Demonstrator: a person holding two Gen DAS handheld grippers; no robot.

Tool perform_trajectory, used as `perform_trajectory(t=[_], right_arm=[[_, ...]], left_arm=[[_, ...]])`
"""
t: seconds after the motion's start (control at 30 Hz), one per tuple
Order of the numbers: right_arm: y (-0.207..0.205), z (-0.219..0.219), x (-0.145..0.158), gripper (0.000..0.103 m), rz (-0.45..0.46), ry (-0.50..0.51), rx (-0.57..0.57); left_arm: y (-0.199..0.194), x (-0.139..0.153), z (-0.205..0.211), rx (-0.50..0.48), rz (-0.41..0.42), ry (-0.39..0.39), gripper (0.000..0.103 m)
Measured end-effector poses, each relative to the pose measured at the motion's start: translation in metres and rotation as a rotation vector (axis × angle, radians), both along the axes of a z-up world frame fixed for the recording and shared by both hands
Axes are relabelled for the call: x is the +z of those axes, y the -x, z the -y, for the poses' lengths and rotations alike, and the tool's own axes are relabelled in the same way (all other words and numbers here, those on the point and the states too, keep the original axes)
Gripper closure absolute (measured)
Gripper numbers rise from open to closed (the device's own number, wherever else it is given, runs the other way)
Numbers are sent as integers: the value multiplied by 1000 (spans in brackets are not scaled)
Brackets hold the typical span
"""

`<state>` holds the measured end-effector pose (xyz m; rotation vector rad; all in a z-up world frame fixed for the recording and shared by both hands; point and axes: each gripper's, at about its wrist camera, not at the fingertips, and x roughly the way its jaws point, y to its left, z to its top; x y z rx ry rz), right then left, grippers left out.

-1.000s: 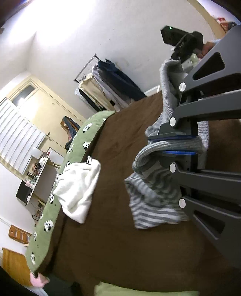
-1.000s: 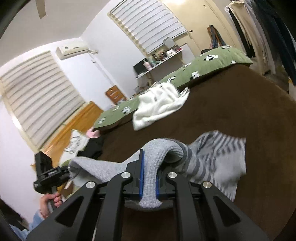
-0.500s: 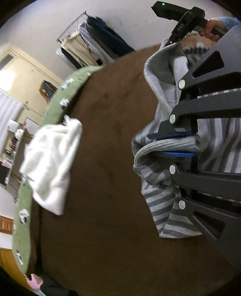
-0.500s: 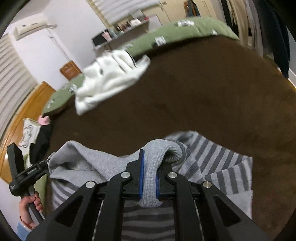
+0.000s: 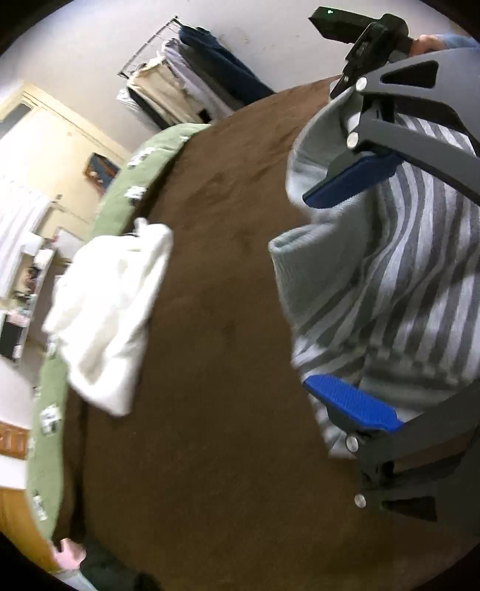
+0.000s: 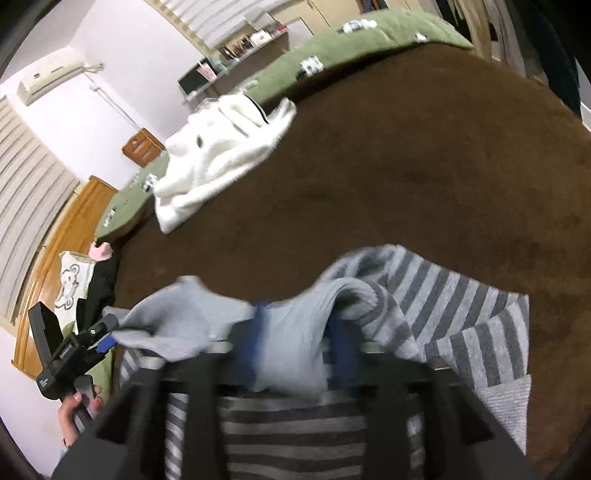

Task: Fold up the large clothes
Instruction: 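Open both tools to release the hem onto the folded hoodie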

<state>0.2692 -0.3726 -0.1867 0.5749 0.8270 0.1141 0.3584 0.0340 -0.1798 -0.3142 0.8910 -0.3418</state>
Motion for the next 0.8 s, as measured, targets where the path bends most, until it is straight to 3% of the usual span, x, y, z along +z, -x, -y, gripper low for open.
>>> perform_trajectory(t=[0.03,0.1,0.23,0.5,0.6,0.8], right_arm=[[5,1,11,9,30,34,-29],[14,4,31,9,86,71,-44],[21,0,51,9,95,177,-26],[28,-61,45,6,48,543,136],[20,-79,33,6,32,566,176],[-8,-97,3,6,-57,489,218]], left_arm=[[1,7,-8,3,4,19,13],[4,15,-18,14,7,16,13],[19,29,-26,28,34,-77,11],[40,18,14,-42,6,-283,7],[42,12,38,-90,7,-300,7],[37,-7,90,-195,-6,-333,7]])
